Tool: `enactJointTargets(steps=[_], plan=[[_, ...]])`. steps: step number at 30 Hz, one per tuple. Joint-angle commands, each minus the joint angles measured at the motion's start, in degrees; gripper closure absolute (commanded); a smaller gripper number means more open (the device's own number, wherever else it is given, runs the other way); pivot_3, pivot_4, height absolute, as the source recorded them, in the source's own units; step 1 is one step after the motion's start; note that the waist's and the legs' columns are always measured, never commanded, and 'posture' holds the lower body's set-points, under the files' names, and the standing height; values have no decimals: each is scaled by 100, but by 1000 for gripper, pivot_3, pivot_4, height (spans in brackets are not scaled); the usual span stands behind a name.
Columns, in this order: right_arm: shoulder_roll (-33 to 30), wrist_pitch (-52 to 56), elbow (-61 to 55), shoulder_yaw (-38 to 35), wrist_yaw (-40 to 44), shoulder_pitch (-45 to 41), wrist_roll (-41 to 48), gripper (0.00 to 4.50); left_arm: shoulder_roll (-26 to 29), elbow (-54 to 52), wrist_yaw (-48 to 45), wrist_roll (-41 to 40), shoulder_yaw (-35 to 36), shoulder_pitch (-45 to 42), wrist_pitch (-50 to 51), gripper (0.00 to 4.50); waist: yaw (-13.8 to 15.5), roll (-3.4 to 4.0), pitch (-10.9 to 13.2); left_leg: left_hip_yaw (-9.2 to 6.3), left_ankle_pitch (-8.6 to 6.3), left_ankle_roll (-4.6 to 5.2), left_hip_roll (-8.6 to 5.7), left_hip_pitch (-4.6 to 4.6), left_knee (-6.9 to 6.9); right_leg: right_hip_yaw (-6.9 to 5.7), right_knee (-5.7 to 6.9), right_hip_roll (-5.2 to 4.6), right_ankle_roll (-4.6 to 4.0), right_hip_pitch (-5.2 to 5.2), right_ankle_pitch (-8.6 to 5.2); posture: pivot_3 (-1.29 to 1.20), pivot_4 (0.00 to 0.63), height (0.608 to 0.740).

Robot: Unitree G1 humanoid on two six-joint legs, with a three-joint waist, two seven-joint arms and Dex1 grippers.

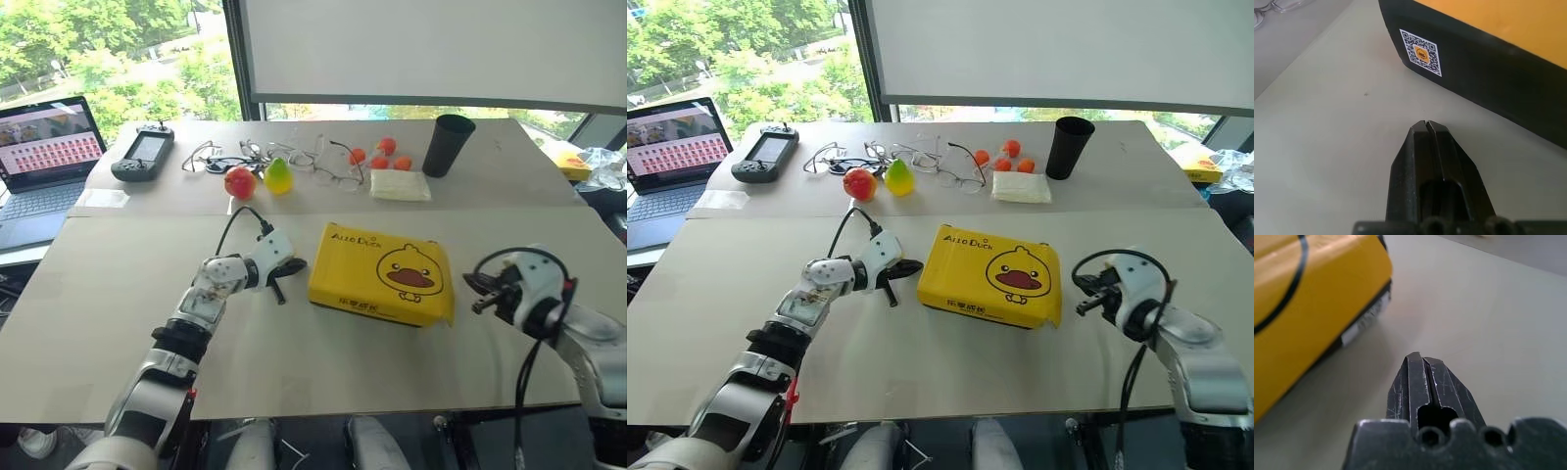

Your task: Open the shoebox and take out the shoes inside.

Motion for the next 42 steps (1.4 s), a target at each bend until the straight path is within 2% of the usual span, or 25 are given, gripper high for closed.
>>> enactJointTargets(steps=[1, 7, 12, 19, 29, 35, 40, 41, 42], plan=[[106, -232, 279, 359, 296, -440, 6, 4476, 176, -529, -195, -141, 72, 206, 405, 4500, 16, 0, 0, 0, 0, 0, 0, -1, 0, 0, 0, 0, -3, -1, 2, 0, 150, 723], [548, -744, 1203, 1184, 700, -1402, -320, 4476, 622, -1690, -457, -500, 285, 700, 1326, 4500, -82, 0, 0, 1, -3, 4, 13, -2, 5, 1, 2, 9, -13, -5, 8, 0, 150, 723], [1030, -1268, 1990, 1777, 1097, -2132, -654, 4476, 1425, -3197, -832, -1081, 632, 1373, 2501, 4500, -186, -1, 0, 2, -7, 2, 30, -2, 5, 1, 4, 23, -25, -15, 15, 0, 150, 723], [1270, -1400, 2201, 2044, 1461, -2376, -788, 4476, 1899, -3614, -574, -1132, 1041, 1759, 2727, 4500, -84, -2, 1, -8, -7, 3, 30, -6, 6, -13, 4, 21, -26, -13, 16, 0, 150, 723], [865, -887, 1405, 2206, 1756, -1866, -805, 4476, 1838, -3368, -196, -876, 840, 1821, 2475, 4500, -15, -2, 1, -11, -8, 2, 30, -10, 6, -17, 3, 19, -28, -16, 17, 0, 150, 723], [397, -845, 1440, 1987, 1903, -1753, -797, 4476, 2622, -3045, -498, -656, 986, 1894, 2234, 4500, -6, -2, 1, -10, -8, 2, 30, -9, 6, -17, 3, 21, -29, -16, 17, 0, 150, 723], [-29, -782, 1339, 2092, 2544, -1636, -601, 4476, 3316, -3056, -947, -1085, 1599, 1938, 2346, 4500, 6, -3, 1, -8, -9, 2, 32, -10, 6, -19, 1, 21, -32, -18, 14, 0, 150, 723], [-96, -771, 1323, 2153, 2732, -1623, -560, 4500, 3451, -3113, -1078, -1210, 1745, 1954, 2412, 4002, 12, -3, 1, -8, -9, 2, 33, -10, 6, -20, 1, 21, -32, -17, 14, 0, 150, 723], [-138, -762, 1322, 2206, 2888, -1622, -526, 4500, 3566, -3181, -1202, -1340, 1867, 1975, 2482, 3855, 14, -3, 1, -8, -9, 3, 32, -10, 6, -21, -1, 20, -32, -16, 14, 0, 150, 723]])
